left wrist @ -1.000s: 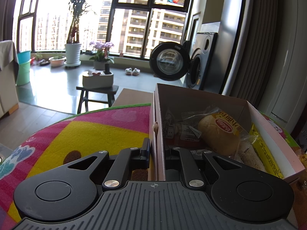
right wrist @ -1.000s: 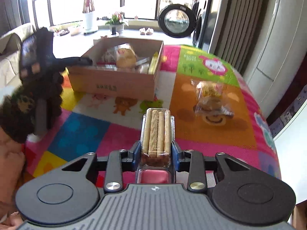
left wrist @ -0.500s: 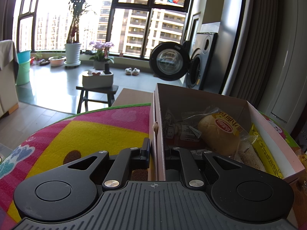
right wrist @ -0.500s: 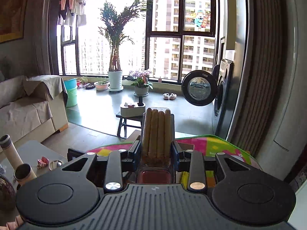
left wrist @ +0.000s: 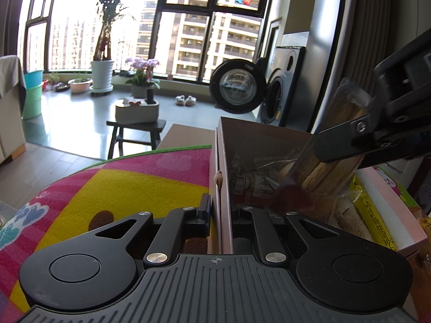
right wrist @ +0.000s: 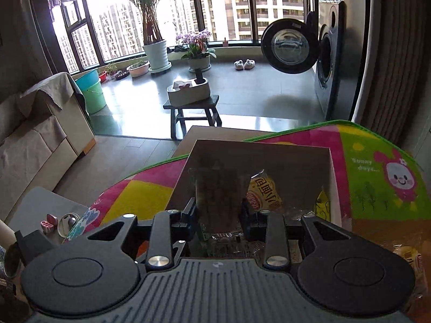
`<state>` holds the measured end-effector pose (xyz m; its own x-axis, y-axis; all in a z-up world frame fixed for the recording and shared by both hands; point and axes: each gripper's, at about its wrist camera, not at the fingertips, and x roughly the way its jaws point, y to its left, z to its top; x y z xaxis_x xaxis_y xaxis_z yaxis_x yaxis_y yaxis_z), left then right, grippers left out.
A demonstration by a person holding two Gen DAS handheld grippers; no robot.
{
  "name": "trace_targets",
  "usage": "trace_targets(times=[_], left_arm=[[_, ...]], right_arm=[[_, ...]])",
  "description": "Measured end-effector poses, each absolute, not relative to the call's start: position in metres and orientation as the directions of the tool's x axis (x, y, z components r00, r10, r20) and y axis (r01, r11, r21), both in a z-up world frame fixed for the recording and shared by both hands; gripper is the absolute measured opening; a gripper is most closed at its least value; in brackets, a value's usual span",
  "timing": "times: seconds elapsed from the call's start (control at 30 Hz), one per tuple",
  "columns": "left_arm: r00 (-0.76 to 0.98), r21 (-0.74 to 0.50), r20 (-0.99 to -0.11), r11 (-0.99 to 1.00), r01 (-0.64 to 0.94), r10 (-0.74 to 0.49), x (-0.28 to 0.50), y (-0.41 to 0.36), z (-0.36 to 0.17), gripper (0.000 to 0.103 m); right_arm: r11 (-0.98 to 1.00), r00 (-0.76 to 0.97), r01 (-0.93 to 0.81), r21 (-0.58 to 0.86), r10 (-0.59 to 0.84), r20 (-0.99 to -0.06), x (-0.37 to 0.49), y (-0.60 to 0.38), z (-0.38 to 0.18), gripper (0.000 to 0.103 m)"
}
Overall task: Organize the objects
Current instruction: 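Carry the biscuit tray into the box and open the right tool, then grasp the yellow-wrapped bread bun on the mat with the right tool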
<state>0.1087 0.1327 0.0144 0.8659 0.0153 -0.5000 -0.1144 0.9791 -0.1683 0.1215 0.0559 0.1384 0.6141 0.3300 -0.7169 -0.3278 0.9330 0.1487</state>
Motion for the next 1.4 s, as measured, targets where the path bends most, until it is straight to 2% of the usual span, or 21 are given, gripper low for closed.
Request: trace_targets(times=[0.23,0.43,0.63,0.8,0.87,0.93,1.0,1.07,1.13,1.3,1.4], left_arm=[[0.865,-0.17,-0.501,0.979,-0.115,0.015,0.109,0.133,0.014,0.013],[0.864,-0.173,-0.503,0.978,-0.115,0.012,0.11,0.132,0.013,0.013],[0.864,-0.175,-0.504,0.978,-0.114,0.011,0.111,0.13,0.012,0.013],[0.864,-0.175,-0.504,0.978,-0.114,0.01,0.111,0.13,0.012,0.013],[0.864,-0.175,-0.504,0.978,-0.114,0.01,0.111,0.13,0.012,0.013],[0.864,-0.175,-0.504,0.978,-0.114,0.01,0.111,0.129,0.012,0.013],[0.864,-0.175,-0.504,0.978,-0.114,0.01,0.111,0.13,0.012,0.013],[0.864,-0.176,-0.504,0.978,-0.114,0.01,0.111,0.13,0.012,0.013],[0.864,-0.175,-0.504,0.978,-0.114,0.011,0.111,0.13,0.012,0.013],[0.864,-0.174,-0.503,0.978,-0.114,0.011,0.112,0.13,0.012,0.013],[0.864,-0.174,-0.503,0.978,-0.114,0.011,0.112,0.13,0.012,0.013]], right_arm=[[0.924,0.614,-0.366,0.109,0.327,-0.718,0.158,0.08,0.128,0.031],[0.933,0.558,-0.319,0.168,0.328,-0.762,0.185,0.08,0.107,0.031],[0.922,0.507,-0.298,0.247,0.372,-0.778,0.178,0.066,0.103,0.031],[0.919,0.573,-0.34,0.2,0.371,-0.731,0.143,0.041,0.13,0.033],[0.921,0.599,-0.338,0.192,0.368,-0.711,0.124,0.024,0.141,0.039],[0.932,0.631,-0.312,0.184,0.348,-0.693,0.105,0.001,0.149,0.057],[0.954,0.682,-0.243,0.173,0.295,-0.67,0.086,-0.029,0.155,0.068],[0.975,0.73,-0.168,0.142,0.22,-0.646,0.072,-0.061,0.159,0.073],[0.99,0.761,-0.082,0.118,0.139,-0.634,0.061,-0.091,0.158,0.083],[0.99,0.752,0.098,0.105,-0.004,-0.659,0.043,-0.157,0.133,0.087],[0.989,0.731,0.129,0.065,-0.051,-0.68,0.04,-0.169,0.108,0.087]])
